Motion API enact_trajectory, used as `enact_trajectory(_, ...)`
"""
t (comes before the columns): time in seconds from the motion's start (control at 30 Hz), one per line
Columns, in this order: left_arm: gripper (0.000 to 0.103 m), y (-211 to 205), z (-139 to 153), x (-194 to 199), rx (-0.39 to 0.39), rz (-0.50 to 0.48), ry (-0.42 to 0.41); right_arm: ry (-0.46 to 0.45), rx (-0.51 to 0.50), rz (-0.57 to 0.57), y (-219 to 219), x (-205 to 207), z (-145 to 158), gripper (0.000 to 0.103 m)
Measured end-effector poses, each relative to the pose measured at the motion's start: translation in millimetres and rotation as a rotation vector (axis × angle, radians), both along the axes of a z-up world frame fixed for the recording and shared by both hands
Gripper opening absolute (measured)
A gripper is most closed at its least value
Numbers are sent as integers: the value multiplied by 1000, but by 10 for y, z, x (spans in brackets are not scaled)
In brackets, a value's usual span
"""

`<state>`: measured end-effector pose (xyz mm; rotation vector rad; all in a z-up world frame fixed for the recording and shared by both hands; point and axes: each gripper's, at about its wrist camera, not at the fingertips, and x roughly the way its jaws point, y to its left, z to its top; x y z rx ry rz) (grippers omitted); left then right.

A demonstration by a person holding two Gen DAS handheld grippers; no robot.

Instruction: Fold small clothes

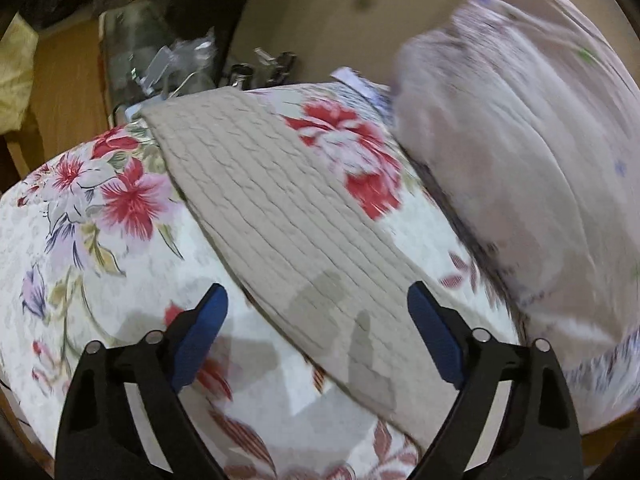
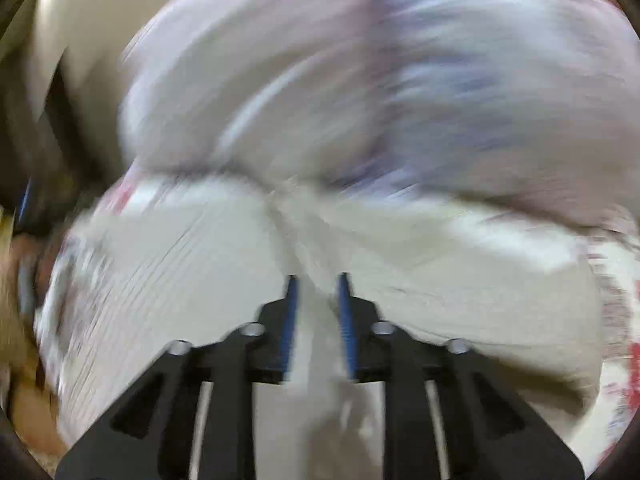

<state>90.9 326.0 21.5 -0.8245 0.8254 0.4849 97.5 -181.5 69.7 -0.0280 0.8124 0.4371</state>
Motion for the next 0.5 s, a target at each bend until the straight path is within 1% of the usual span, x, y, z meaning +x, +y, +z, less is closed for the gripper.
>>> enact_trajectory(0.03,85,43,-16,-12,-15,12,-3,2,8,31,173,-133,-27,43)
enact_trajectory(0.1,81,155,-38,-22,-37,28,-23,-10,34,24,158,-221,4,66)
enact_trajectory(0.13,79,210,-42,-15,-40,35,-26,-16,34,-2,80,-259,36,70)
enact_trajectory(0.2,68,313,-41,-5,-48,47,-27,3,12,-69,-148,-281,46,71)
enact_trajectory(0.23,66,374,-49,-3,-64,59,-40,16,9,-98,-248,-255,39,71)
enact_trajectory(0.3,54,486,-66,4,-88,88,-52,55,28,-185,-517,-249,28,71)
enact_trajectory(0.33,51,551,-86,3,-110,105,-66,64,34,-211,-599,-260,-11,71)
enact_trajectory(0.37,43,617,-110,27,-125,121,-72,68,34,-239,-681,-266,-8,71)
enact_trajectory(0.4,32,661,-126,36,-137,131,-74,67,31,-251,-705,-303,-37,71)
enact_trajectory(0.43,24,698,-151,55,-149,135,-72,61,18,-265,-746,-344,-37,71)
enact_trajectory(0.47,7,713,-161,67,-152,134,-68,57,10,-271,-763,-387,-30,71)
enact_trajectory(0.5,7,709,-140,87,-142,127,-68,51,3,-277,-800,-392,-13,71)
